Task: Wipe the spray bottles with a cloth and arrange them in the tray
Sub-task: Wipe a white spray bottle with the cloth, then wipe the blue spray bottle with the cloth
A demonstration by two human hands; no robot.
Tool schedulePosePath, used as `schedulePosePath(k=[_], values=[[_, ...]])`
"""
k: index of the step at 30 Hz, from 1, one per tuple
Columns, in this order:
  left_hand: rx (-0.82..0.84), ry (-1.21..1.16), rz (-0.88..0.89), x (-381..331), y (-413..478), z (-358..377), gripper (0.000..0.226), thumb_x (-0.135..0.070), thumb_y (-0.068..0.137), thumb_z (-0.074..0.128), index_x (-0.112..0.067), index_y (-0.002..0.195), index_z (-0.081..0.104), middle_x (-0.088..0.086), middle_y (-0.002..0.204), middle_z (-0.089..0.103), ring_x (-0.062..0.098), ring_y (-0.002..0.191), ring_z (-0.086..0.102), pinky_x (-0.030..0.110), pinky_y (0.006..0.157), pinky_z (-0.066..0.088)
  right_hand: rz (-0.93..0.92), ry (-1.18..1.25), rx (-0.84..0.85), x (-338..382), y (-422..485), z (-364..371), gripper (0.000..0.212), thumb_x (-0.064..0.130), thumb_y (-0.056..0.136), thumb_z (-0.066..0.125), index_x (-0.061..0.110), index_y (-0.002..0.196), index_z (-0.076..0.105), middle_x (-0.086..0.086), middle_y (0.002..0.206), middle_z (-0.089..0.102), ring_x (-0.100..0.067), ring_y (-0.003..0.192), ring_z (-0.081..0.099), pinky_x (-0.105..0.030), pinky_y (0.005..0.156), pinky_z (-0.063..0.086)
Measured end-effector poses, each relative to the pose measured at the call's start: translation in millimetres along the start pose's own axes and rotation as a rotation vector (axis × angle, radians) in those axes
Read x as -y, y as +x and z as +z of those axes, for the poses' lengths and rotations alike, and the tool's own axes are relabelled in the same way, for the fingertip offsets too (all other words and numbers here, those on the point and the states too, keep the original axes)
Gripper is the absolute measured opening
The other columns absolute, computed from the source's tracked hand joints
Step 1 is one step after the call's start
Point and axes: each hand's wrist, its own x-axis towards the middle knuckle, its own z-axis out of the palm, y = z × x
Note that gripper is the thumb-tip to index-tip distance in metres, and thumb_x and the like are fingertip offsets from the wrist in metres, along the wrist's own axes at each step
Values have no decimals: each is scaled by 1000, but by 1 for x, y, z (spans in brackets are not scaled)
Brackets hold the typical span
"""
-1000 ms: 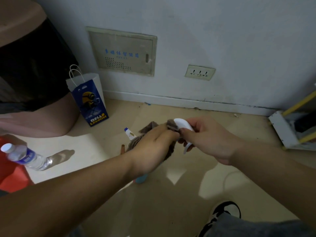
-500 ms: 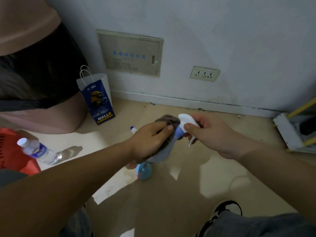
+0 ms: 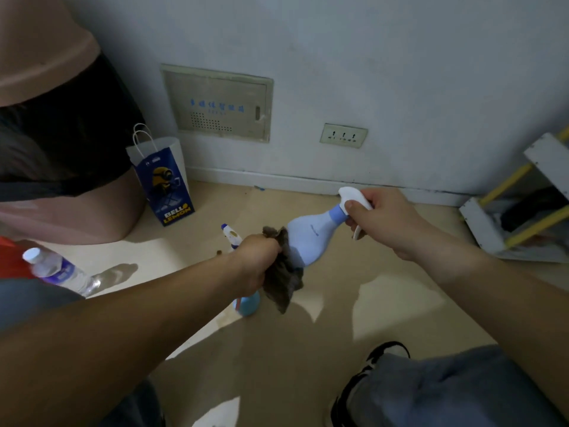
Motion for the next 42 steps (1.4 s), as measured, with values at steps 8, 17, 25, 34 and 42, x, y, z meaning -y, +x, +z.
schedulePosePath(k=[8, 17, 25, 34, 42], values=[[13, 94, 68, -5, 3, 27, 30, -25, 100, 55, 1, 113, 65, 24, 101, 76, 39, 88, 75, 46, 84, 60, 54, -229, -61, -47, -5, -1, 19, 25, 93, 57, 20, 76, 62, 5, 70, 57, -12, 61, 52, -25, 54, 36], [87, 307, 113, 18, 48, 64, 27, -22, 91, 79, -3, 108, 69, 20, 82, 78, 40, 76, 77, 55, 68, 65, 277, -197, -112, -145, 40, 9, 25, 27, 96, 57, 13, 78, 69, -9, 75, 67, -27, 74, 62, -30, 63, 46], [79, 401, 73, 54, 120, 67, 16, -17, 102, 63, -16, 118, 60, 12, 80, 79, 41, 77, 76, 43, 59, 65, 445, -149, -284, -259, 88, 65, 22, 20, 96, 59, 2, 107, 67, -20, 110, 70, -36, 104, 65, -28, 79, 41], [163, 395, -8, 71, 170, 106, 17, -17, 104, 58, -16, 121, 60, 17, 85, 79, 56, 84, 71, 72, 73, 55, 455, -217, -346, -305, 124, 65, 30, 25, 99, 53, 11, 124, 64, -18, 119, 66, -39, 112, 62, -41, 91, 51], [176, 433, 7, 83, 171, 94, 17, -18, 106, 55, -11, 120, 60, 19, 87, 78, 54, 83, 71, 72, 71, 57, 322, -643, -317, -276, 119, 77, 53, 38, 94, 60, 10, 139, 51, -16, 132, 53, -37, 125, 48, -44, 99, 43]])
